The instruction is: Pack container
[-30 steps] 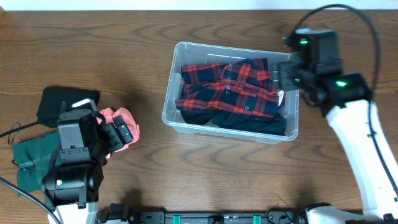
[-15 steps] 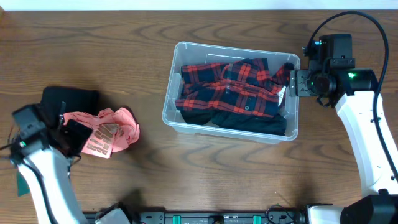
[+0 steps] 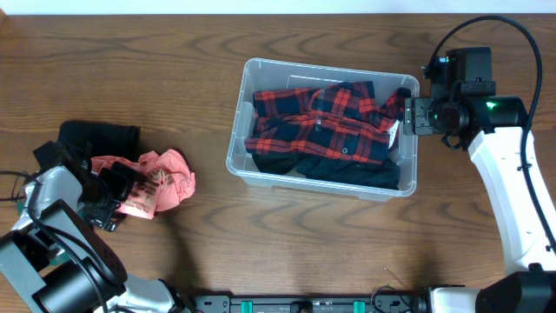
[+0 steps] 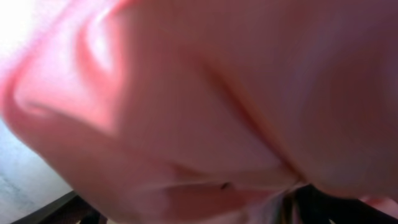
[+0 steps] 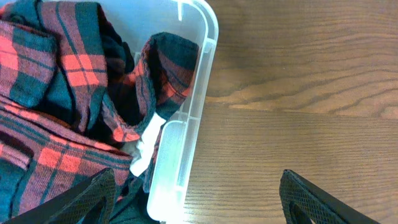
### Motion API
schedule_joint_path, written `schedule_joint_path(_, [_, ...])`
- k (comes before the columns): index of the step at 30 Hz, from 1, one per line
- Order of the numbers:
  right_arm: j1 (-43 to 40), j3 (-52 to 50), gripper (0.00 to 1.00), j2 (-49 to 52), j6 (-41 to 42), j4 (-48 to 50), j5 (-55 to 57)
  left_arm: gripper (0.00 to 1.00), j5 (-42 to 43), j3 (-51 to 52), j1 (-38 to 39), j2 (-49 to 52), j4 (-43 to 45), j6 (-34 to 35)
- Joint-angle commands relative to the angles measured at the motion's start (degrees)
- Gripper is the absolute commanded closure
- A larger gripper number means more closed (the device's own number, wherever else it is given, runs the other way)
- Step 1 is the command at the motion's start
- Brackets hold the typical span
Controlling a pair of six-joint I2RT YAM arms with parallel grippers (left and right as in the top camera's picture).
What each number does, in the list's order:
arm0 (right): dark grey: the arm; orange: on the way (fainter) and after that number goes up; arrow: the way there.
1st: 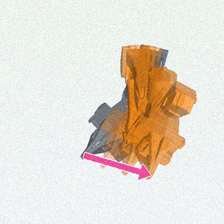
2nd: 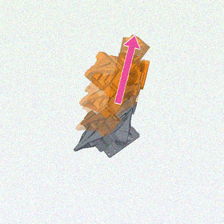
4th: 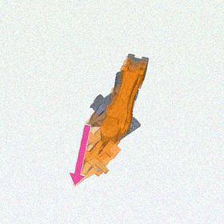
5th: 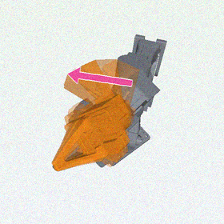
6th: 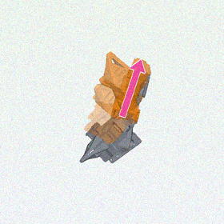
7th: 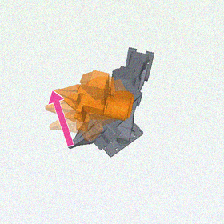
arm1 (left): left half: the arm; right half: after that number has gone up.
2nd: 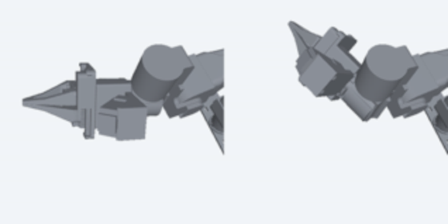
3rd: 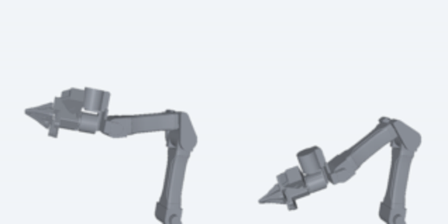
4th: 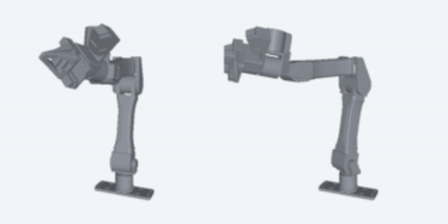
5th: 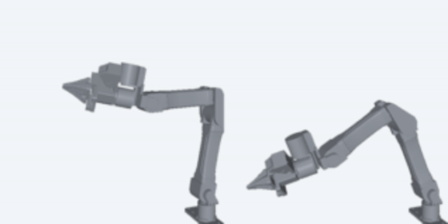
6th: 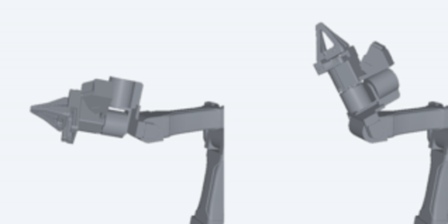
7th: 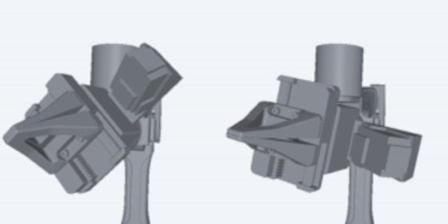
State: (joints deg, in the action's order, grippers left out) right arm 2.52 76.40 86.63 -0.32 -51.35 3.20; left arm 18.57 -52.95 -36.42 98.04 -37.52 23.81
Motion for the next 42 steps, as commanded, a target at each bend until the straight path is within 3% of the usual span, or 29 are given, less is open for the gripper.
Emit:
schedule_joint_path(1, [-0.4,-0.1,0.18,0.5,-0.6,0.1,-0.2,0.19,0.7,0.8,-0.1,1.9,-0.7,-1.1])
schedule_joint_path(4, [-0.4,-0.1,0.18,0.5,-0.6,-0.1,-0.2,0.45,6.1,0.8,-0.1,0.5,-0.9,-2.9])
schedule_joint_path(8, [-0.4,-0.1,0.18,0.5,-0.6,-0.5,-0.2,0.68,14.5,0.3,-0.1,-4.4,-1.0,-5.2])
schedule_joint_path(11, [-0.4,-0.1,0.18,0.5,-0.6,-0.5,-0.2,0.92,18.8,-0.2,0.5,-11.6,-1.2,-7.1])
schedule_joint_path(12, [-0.4,-0.1,0.18,0.5,-0.6,-0.5,-0.2,0.94,19.7,-0.4,1.0,-14.2,-1.3,-7.3])
schedule_joint_path(19, [-0.7,-0.1,0.18,0.5,-0.6,-0.3,0.7,0.94,21.7,-3.8,9.8,-34.3,-0.5,-7.0])
schedule_joint_path(25, [-1.6,-0.1,0.19,0.5,0.0,-0.7,0.9,0.94,21.7,-8.8,27.1,-41.5,3.8,-5.0])
schedule_joint_path(30, [-2.8,-0.1,0.24,0.1,4.2,-1.2,2.6,0.94,17.4,-9.6,44.1,-39.6,11.8,-4.9])
schedule_joint_path(34, [-5.8,-0.1,0.23,-1.6,12.3,-2.9,7.6,0.94,16.8,-9.6,54.7,-33.7,17.5,-10.8])
schedule_joint_path(42, [-9.4,-0.1,0.22,-3.4,12.0,-5.0,7.5,0.94,16.8,-9.6,67.8,-18.0,31.1,-20.7])
